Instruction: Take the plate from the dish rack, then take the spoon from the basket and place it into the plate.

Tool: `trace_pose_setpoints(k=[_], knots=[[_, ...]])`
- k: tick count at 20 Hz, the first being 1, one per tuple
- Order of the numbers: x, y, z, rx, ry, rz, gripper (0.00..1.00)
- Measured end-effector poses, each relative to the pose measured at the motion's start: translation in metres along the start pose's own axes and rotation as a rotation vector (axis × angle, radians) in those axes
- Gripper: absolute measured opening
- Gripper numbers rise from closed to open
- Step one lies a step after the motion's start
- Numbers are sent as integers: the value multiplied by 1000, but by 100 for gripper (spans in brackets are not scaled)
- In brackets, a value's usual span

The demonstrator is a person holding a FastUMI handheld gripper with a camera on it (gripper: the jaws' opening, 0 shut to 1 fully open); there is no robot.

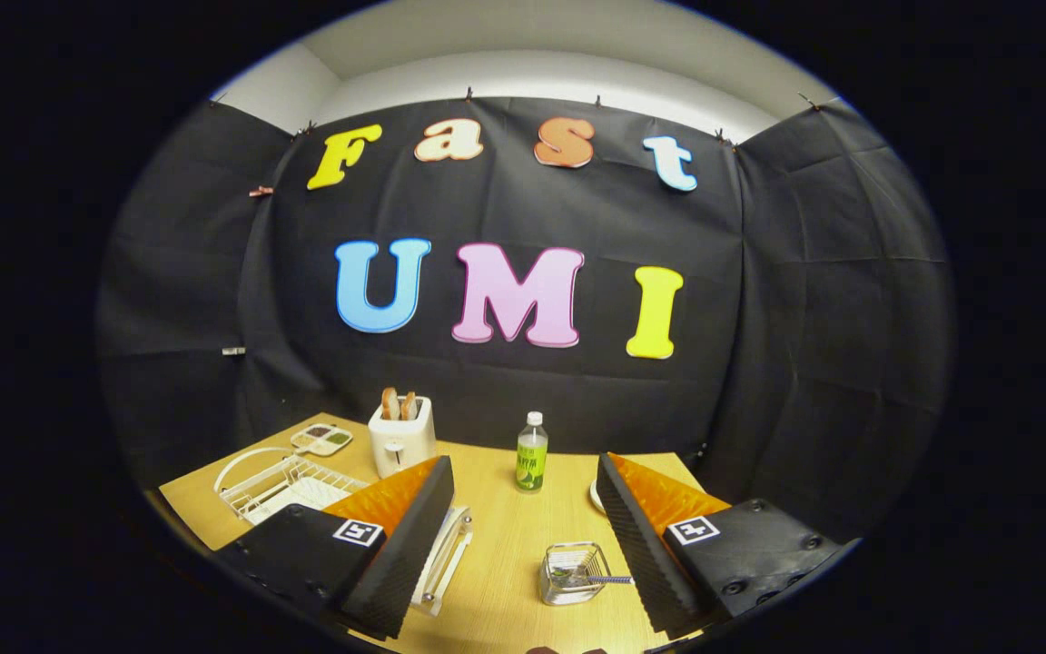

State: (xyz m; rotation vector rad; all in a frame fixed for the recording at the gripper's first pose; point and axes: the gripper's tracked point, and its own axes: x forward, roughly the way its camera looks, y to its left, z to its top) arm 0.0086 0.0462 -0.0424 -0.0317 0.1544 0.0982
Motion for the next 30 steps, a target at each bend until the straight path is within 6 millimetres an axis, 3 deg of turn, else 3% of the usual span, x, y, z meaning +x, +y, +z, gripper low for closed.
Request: trace_pose_setpoints(k=[7, 11, 16, 22, 24, 30], knots=[[27, 42, 7, -25, 41, 79, 98], [51, 72, -8, -34, 121, 126, 97], [83, 93, -53, -49, 287, 121, 98], [115, 97, -115, -64, 516, 70, 96], [118, 97, -130, -25, 571, 57, 92], [124, 118, -158, 15, 675, 90, 59]])
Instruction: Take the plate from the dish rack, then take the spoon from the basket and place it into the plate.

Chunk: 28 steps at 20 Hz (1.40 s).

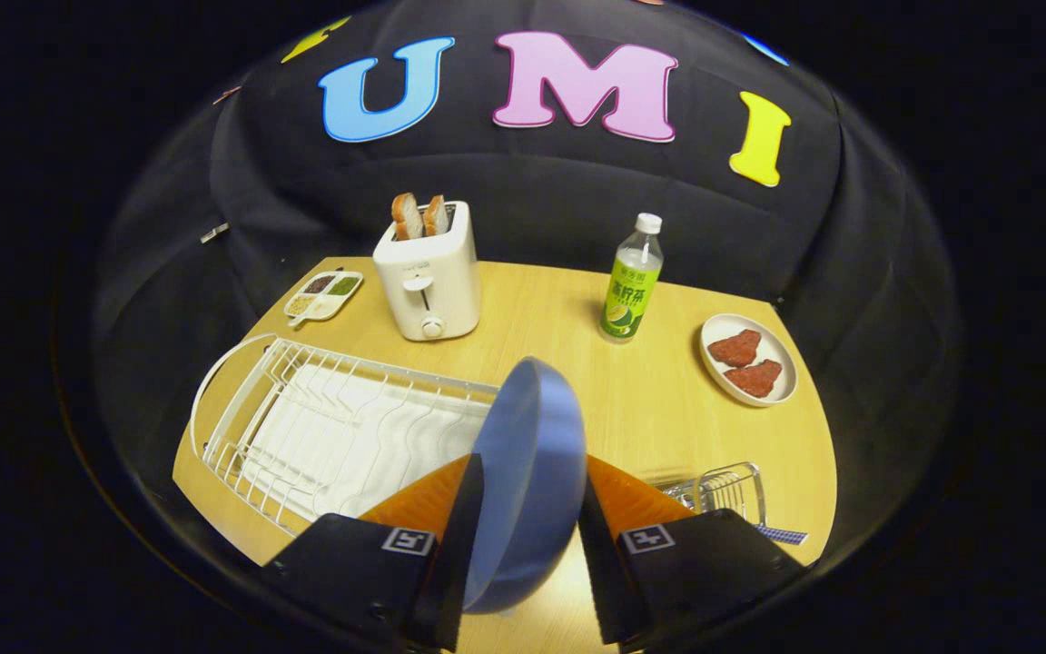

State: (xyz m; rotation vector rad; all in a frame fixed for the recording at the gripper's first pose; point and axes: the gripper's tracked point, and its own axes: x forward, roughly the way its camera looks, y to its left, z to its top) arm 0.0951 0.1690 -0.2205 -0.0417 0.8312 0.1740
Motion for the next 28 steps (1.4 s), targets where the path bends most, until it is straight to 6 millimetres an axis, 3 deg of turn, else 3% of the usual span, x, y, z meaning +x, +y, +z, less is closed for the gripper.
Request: trace_pose_setpoints(k=[1, 11, 14, 17, 22, 28], knots=[[3, -1, 2, -4, 0, -4, 53], [13, -11, 6, 76, 12, -123, 40], [8, -11, 25, 111, -30, -174, 34], [1, -14, 46, -11, -103, -232, 32], [-4, -18, 42, -59, -111, -287, 30], [-16, -16, 30, 5, -111, -415, 29]])
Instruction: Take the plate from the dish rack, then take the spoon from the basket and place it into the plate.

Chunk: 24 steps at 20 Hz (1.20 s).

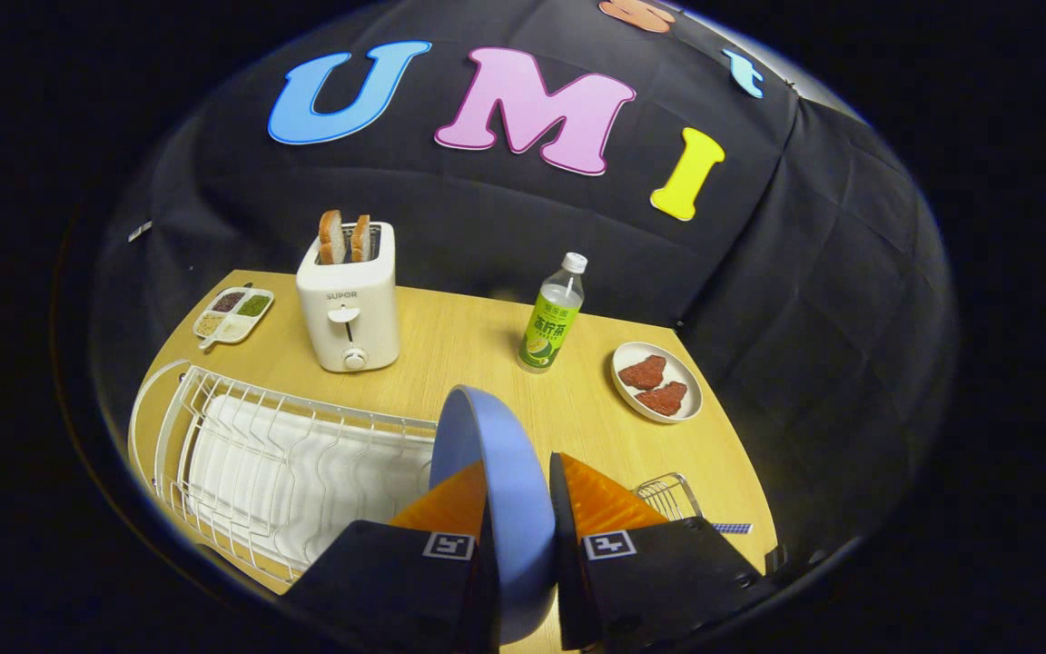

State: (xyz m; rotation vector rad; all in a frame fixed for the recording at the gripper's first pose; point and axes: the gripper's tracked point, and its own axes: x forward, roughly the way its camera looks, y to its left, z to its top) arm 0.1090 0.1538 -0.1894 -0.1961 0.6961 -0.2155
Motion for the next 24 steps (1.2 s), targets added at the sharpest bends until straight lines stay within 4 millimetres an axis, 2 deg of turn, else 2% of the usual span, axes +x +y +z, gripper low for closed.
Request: trace_pose_setpoints(k=[3, 6, 11, 14, 17, 19, 21, 24], knots=[[-9, 4, -4, -16, -11, -22, 29], [-8, 1, -5, -8, -12, -18, 29], [3, -18, 18, 69, -21, -16, 29], [3, -23, 21, 102, -5, 30, 29], [-8, -28, 22, 107, -21, 132, 29], [-20, -38, 19, 131, -25, 198, 29], [-36, -52, 14, 158, -32, 269, 29], [-59, -82, -6, 196, -22, 351, 28]])
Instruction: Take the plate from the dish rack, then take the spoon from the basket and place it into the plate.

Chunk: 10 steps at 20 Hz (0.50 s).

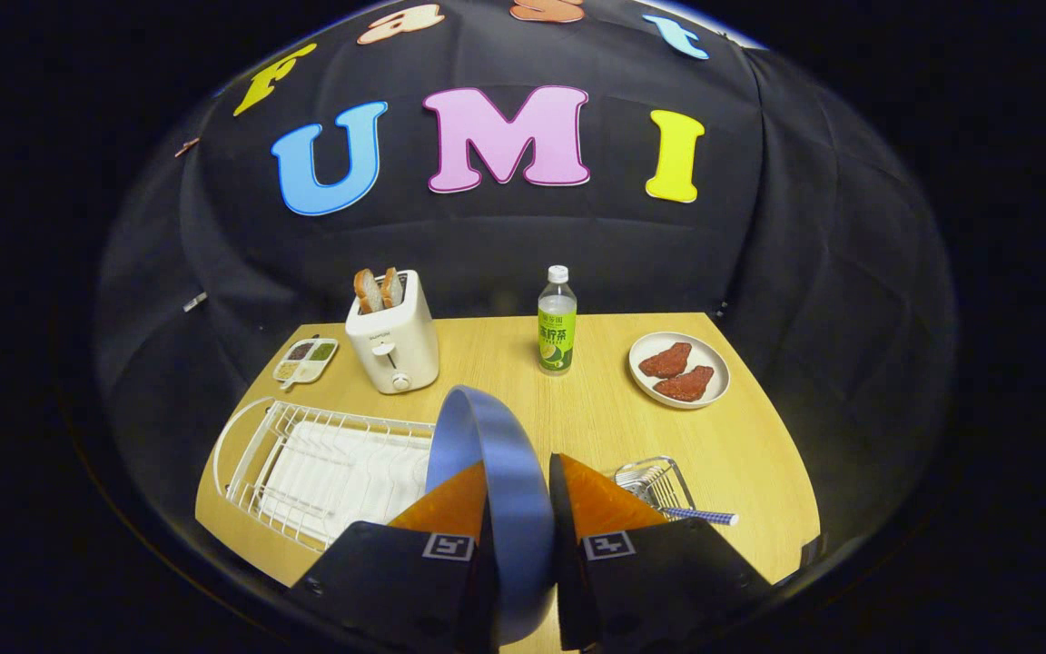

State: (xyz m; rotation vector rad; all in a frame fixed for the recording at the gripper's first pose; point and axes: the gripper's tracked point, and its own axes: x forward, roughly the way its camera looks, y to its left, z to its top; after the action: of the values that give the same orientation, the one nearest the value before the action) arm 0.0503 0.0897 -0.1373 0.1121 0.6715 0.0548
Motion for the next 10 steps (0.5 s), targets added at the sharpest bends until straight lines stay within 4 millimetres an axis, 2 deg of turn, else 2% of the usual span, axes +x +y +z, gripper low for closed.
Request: trace_pose_setpoints(k=[6, 10], knots=[[-53, -67, -44, 123, 49, 71, 29], [-69, -105, -87, 244, 122, 152, 29]])
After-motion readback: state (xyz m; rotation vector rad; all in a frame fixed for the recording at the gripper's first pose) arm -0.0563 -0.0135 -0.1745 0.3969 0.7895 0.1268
